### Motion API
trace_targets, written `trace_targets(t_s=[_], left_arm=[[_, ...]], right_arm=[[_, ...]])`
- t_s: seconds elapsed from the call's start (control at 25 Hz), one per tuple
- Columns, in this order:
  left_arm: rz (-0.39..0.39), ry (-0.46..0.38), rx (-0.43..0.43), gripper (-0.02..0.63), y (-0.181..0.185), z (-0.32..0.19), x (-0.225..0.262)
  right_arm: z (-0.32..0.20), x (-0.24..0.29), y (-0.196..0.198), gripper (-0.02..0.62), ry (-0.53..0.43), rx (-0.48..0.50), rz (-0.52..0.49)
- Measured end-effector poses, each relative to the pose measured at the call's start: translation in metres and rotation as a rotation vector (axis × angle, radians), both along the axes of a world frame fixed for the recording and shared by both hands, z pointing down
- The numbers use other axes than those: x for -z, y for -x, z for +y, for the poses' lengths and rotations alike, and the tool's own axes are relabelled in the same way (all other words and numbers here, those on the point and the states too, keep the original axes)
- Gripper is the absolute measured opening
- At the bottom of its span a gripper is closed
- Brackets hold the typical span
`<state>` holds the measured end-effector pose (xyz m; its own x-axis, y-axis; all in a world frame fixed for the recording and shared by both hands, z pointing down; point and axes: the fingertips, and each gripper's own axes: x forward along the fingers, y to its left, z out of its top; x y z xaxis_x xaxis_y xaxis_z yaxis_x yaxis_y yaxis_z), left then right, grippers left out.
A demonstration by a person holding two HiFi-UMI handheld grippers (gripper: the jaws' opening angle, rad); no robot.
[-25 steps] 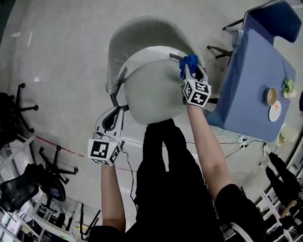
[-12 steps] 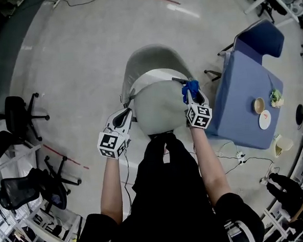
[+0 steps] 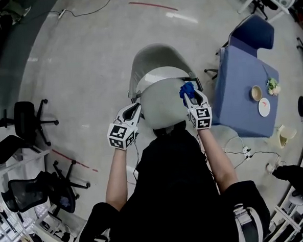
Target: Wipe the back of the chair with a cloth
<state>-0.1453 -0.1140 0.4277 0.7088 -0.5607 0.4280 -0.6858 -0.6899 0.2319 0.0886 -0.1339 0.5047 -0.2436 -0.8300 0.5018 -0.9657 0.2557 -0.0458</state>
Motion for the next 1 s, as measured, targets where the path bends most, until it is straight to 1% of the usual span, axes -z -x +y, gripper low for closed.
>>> trace_targets(t_s=[0.16,0.2,0.32,0.44,0.6,0.72,0.84,1.0], left_arm=[[-0.005,0.000,0.001,0.035,0.007,0.022,0.009],[-0.006,-0.006,0.008,0.035,0.008,0.025,0.012],[-0.011,-0.029,0.030,0.035,0.013,0.028,0.021],[-0.019,-0.046,0.057,0.035,0.021,0.031,0.025],[-0.018,-0.082,0.127,0.035,0.019,0.032,0.036],[-0.031,-0.101,0.176,0.035,0.016,0.034,0.041],[-0.042,-0.100,0.222,0.035,0.014,0.031,0.047],[-0.032,-0.104,0.263,0.035,-0.007,0.033,0.064]], right_arm=[[0.019,0.035,0.011,0.170,-0.057,0.083,0.052],[0.020,0.043,0.014,0.170,-0.072,0.117,0.057],[0.024,0.058,0.032,0.170,-0.109,0.284,0.081],[0.030,0.065,0.049,0.170,-0.121,0.438,0.138],[0.030,0.072,0.056,0.170,-0.134,0.580,0.151],[0.034,0.073,0.059,0.170,-0.154,0.689,0.190],[0.034,0.081,0.058,0.170,-0.173,0.750,0.208],[0.036,0.104,0.042,0.170,-0.200,0.770,0.184]])
